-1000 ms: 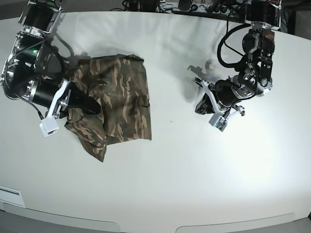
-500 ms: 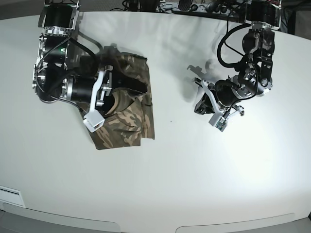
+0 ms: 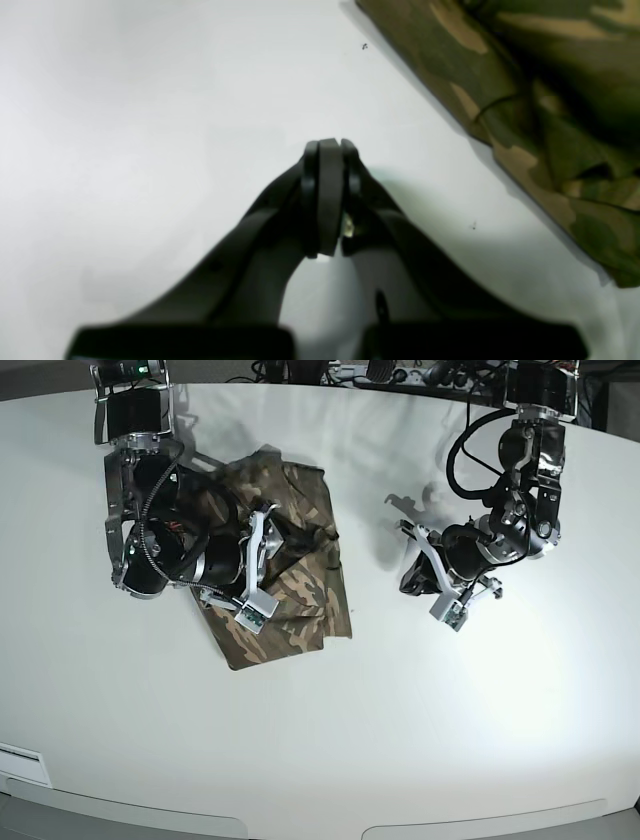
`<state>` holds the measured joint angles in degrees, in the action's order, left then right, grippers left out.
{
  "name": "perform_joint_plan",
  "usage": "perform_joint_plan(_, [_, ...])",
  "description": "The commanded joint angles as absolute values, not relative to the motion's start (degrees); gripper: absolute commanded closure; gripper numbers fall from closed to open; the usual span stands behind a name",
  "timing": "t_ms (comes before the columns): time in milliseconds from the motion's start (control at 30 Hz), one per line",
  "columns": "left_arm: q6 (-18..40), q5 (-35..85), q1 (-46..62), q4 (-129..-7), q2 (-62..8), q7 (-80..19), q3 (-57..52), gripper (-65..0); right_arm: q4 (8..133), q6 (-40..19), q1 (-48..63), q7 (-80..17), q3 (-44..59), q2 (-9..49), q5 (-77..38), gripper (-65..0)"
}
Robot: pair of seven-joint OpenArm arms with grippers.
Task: Fold the T-shirt properly
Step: 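Fold the lifted end over the shirt with the right gripper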
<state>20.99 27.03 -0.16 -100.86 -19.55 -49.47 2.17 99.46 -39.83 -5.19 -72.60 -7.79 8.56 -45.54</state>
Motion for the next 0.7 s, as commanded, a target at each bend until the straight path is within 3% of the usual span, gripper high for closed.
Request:
perform_joint_plan(0, [21.0,27.7,-1.1,-101.8,-20.0,-48.0,1.8,0.0,100.4,-40.0,-6.5,-68.7,-7.6,8.6,-44.9,-39.1])
perform_joint_plan(100, [21.0,27.7,-1.1,-101.8,-20.0,-48.0,1.8,0.0,100.4,-40.0,-6.7,-66.9,-7.6,8.6,-45.4,-23.6])
perform_joint_plan(200, [21.0,27.7,-1.0,-101.8,-20.0,-48.0,1.8,0.0,100.4,-40.0,-6.6,-67.0,-7.6,8.6,-53.6,-8.1])
perform_joint_plan(267, [21.0,27.7,-0.8,-101.8,-20.0,-48.0,1.8,0.0,100.4,-40.0,-6.7,-67.0,-7.6,8.6,-60.2,-4.4])
perform_joint_plan(367, [21.0,27.7,-0.6,-101.8,-20.0,-48.0,1.8,0.0,100.4,-40.0,-6.7,-67.1,-7.6,8.6,-63.4,-4.7])
perform_joint_plan(433, [21.0,27.7,-0.6,-101.8,-20.0,-48.0,1.8,0.0,100.4,-40.0,-6.7,-67.3,-7.6,8.6,-61.4,-7.6])
perform_joint_plan(467, [21.0,27.7,-0.6,-101.8,-20.0,-47.9,1.8,0.0,100.4,-40.0,-6.7,-67.3,-7.6,8.6,-59.9,-12.7])
perform_joint_plan(567, [21.0,27.7,-0.6,-101.8,-20.0,-47.8,1.8,0.0,100.4,-40.0,-6.7,-67.5,-7.6,8.6,-54.2,-36.4])
perform_joint_plan(600, [21.0,27.7,-0.6,-101.8,-20.0,-47.8,1.8,0.0,100.4,-40.0,-6.7,-67.5,-7.6,8.6,-52.2,-41.5])
perform_joint_plan(667, [21.0,27.7,-0.6,-101.8,-20.0,-47.8,1.8,0.0,100.4,-40.0,-6.7,-67.5,-7.6,8.6,-48.8,-43.5])
